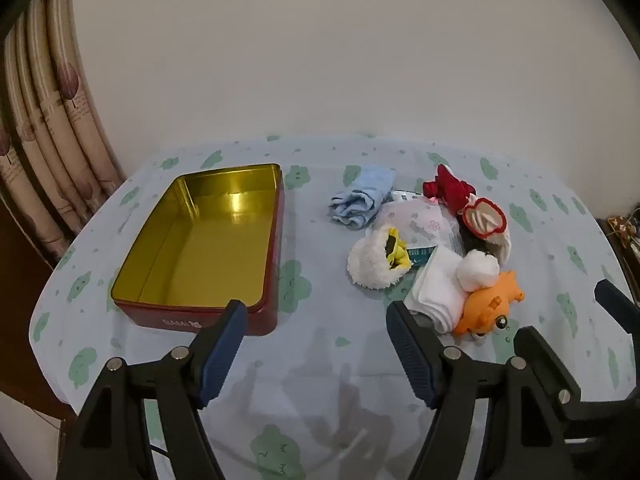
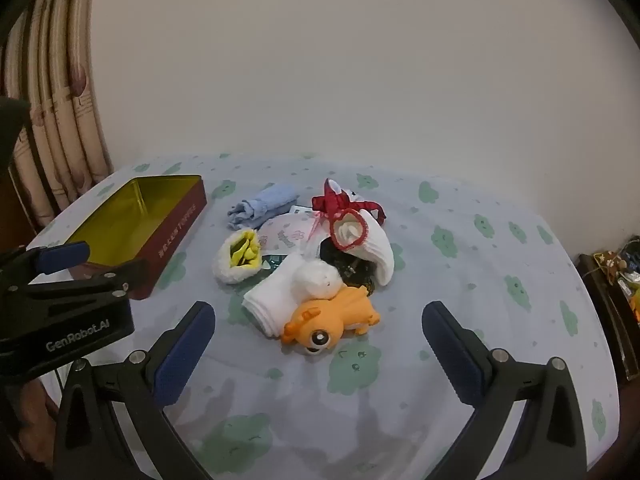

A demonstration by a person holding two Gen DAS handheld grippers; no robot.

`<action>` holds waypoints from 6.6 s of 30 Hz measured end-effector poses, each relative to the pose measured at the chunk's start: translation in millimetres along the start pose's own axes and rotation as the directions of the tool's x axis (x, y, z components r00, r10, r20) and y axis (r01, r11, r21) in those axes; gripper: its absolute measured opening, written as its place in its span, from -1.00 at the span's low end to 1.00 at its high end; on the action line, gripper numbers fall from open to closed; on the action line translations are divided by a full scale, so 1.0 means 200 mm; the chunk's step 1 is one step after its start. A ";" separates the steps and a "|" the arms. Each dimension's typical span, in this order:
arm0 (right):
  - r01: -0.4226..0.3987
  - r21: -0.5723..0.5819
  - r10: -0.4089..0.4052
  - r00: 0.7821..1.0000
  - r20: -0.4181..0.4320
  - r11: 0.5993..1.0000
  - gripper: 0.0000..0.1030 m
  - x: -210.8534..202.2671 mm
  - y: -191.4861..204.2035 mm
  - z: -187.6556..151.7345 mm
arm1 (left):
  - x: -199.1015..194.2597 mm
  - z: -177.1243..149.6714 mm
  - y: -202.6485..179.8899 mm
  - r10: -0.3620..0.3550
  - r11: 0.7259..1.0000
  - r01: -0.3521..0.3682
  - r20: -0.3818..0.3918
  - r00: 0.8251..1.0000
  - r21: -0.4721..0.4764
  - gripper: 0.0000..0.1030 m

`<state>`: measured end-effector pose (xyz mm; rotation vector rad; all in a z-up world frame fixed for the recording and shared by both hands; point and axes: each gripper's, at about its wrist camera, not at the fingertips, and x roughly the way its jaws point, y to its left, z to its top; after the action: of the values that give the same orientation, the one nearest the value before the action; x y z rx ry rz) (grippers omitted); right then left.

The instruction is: Organize soft objects

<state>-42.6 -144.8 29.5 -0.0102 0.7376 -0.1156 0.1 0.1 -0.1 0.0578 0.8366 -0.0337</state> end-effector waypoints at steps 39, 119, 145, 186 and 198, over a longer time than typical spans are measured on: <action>-0.044 0.035 0.047 0.995 -0.089 0.998 0.98 0.08 0.01 -0.04 | 0.03 -0.02 -0.01 0.020 0.999 -0.020 -0.016 1.000 0.028 0.44; -0.160 0.188 0.205 0.945 -0.254 0.969 0.62 0.36 -0.14 -0.08 | 0.18 -0.03 0.12 0.045 0.999 -0.045 -0.075 0.996 -0.001 0.44; -0.139 0.241 0.202 0.944 -0.261 0.960 -0.19 0.54 -0.25 -0.07 | 0.31 -0.02 0.09 0.049 0.998 -0.045 -0.112 0.993 0.040 0.44; -0.006 0.224 0.059 0.972 -0.229 0.975 -0.20 0.59 -0.60 -0.14 | 0.66 0.23 -0.17 -0.191 0.967 0.226 -0.254 0.948 0.120 0.44; -0.023 0.244 0.081 0.970 -0.230 0.969 -0.19 0.60 -0.60 -0.14 | 0.81 0.20 -0.21 -0.175 0.969 0.217 -0.288 0.942 0.119 0.44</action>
<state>14.4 -277.0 -66.4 0.2585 0.9601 -0.1563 135.2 -44.6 -95.4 0.1222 1.1160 -0.2827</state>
